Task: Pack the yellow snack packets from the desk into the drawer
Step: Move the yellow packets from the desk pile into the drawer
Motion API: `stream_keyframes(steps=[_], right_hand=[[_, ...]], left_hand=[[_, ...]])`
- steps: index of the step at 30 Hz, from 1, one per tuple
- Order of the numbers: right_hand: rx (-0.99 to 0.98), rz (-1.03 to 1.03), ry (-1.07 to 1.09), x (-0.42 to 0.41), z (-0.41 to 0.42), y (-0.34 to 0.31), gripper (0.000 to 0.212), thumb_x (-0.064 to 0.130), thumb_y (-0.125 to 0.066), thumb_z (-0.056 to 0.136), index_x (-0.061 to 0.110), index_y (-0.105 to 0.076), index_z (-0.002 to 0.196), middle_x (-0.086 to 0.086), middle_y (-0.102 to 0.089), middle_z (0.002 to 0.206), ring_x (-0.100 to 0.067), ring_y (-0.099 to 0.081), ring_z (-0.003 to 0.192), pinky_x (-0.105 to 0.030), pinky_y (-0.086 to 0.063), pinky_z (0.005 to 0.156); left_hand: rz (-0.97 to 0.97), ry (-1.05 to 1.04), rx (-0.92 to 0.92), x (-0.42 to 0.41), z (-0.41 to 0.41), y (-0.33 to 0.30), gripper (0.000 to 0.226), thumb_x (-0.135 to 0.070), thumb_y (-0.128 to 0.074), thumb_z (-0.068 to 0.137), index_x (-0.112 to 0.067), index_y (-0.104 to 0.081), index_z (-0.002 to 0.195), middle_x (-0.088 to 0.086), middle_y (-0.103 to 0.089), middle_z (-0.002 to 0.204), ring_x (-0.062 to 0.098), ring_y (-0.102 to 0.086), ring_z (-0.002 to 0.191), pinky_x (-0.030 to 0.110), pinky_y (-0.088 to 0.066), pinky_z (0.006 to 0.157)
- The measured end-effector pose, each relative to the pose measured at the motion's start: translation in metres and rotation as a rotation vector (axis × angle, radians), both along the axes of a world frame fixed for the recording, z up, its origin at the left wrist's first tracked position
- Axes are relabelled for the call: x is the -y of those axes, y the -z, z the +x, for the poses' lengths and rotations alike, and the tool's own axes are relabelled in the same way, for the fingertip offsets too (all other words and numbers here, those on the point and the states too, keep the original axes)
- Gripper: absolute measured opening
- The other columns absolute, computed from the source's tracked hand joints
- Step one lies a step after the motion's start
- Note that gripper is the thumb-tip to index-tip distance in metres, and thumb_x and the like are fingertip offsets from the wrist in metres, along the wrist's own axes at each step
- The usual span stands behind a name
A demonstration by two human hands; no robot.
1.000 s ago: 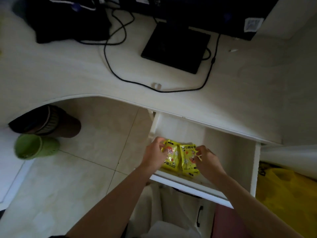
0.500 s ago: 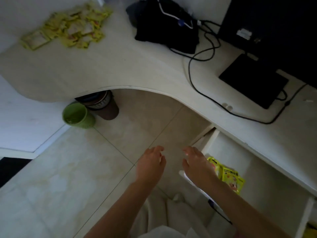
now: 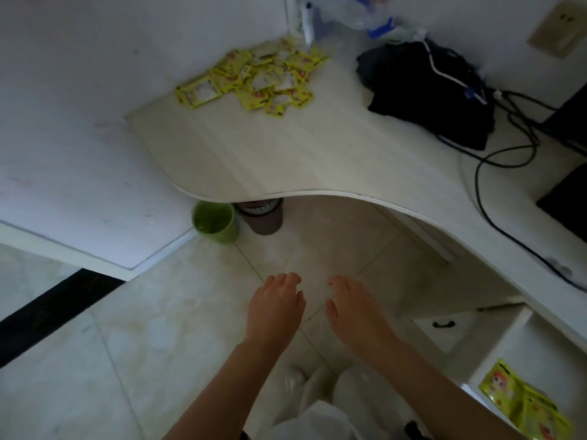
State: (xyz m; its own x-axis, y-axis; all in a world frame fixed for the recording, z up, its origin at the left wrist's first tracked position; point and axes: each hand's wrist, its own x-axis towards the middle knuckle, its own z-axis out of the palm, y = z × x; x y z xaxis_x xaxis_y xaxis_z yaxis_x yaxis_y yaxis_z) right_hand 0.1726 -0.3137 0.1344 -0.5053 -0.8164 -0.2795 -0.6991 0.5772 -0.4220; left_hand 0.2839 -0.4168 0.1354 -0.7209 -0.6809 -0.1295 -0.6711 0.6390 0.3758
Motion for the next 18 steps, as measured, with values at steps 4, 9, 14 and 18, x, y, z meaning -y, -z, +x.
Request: stream_keyframes(steps=[4,9,14,18], right_hand=[[-0.023,-0.037,-0.040,0.051,-0.015,-0.005,0.039,0.026,-0.043,0.094,0.016,-0.044,0.132,-0.004,-0.053,0.126,-0.022,-0.054,0.108,-0.036,-0.047,0.092],[-0.067,-0.044,-0.050,0.118,-0.056,-0.010,0.037,0.026,-0.046,0.092,0.015,-0.049,0.127,-0.009,-0.058,0.117,-0.027,-0.057,0.103,-0.037,-0.048,0.087],[-0.137,-0.071,-0.127,0.194,-0.111,-0.015,0.037,0.023,-0.045,0.092,0.017,-0.049,0.127,-0.007,-0.056,0.120,-0.028,-0.054,0.105,-0.040,-0.047,0.085],[-0.133,-0.073,-0.202,0.251,-0.148,-0.027,0.038,0.026,-0.042,0.095,0.020,-0.043,0.132,-0.002,-0.053,0.125,-0.024,-0.052,0.109,-0.038,-0.047,0.088]], left_hand=[[-0.004,-0.023,0.008,0.045,0.001,0.002,0.029,-0.032,-0.045,0.097,-0.026,-0.052,0.123,-0.009,-0.061,0.113,0.009,-0.053,0.104,0.025,-0.048,0.085],[-0.065,-0.070,0.030,0.111,-0.018,0.001,0.027,-0.031,-0.047,0.095,-0.025,-0.054,0.120,-0.007,-0.062,0.110,0.012,-0.055,0.100,0.028,-0.050,0.082],[-0.115,-0.141,0.039,0.188,-0.057,-0.004,0.021,-0.028,-0.050,0.092,-0.022,-0.057,0.111,-0.004,-0.064,0.104,0.016,-0.057,0.097,0.032,-0.051,0.080],[-0.086,-0.186,0.065,0.233,-0.087,-0.009,0.027,-0.027,-0.050,0.093,-0.022,-0.056,0.120,-0.004,-0.064,0.111,0.016,-0.057,0.101,0.033,-0.052,0.083]])
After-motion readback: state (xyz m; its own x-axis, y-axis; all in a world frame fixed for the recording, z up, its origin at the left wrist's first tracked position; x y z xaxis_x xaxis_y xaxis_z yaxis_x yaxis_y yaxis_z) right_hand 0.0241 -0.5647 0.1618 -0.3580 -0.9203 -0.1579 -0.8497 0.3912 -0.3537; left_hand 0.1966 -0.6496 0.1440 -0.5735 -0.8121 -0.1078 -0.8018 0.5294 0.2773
